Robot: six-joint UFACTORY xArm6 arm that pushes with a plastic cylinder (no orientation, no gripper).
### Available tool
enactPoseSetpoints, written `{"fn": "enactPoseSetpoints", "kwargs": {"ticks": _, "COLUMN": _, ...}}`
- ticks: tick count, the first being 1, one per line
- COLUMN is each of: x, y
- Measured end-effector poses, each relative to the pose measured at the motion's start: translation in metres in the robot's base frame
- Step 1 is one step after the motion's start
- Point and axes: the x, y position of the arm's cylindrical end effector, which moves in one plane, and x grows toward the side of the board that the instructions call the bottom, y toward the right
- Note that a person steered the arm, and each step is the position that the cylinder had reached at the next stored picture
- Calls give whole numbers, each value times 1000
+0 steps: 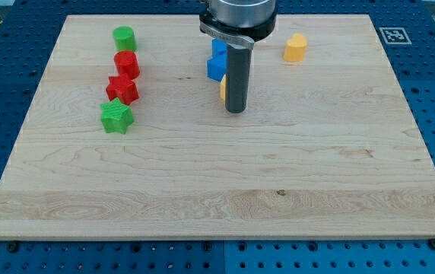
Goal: Move the yellow heart closer to the blue cube
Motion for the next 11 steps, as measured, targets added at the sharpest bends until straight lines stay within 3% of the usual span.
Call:
{"fn": "enactPoseSetpoints", "kwargs": {"ticks": 1, "x": 34, "y": 9}}
{"fn": "enactPoseSetpoints", "kwargs": {"ticks": 2, "x": 50, "y": 65}}
{"fn": "enactPoseSetpoints", "kwargs": {"ticks": 4, "x": -69, "y": 135}}
{"fn": "enactPoseSetpoints", "kwargs": {"ticks": 6, "x": -141, "y": 143}}
{"fn": "enactPoseSetpoints", "kwargs": {"ticks": 8, "x": -145, "y": 152}}
{"fn": "enactPoseSetpoints", "kwargs": {"ticks": 9, "x": -119, "y": 181}}
{"fn": "enactPoseSetpoints", "kwargs": {"ticks": 11, "x": -142, "y": 157}}
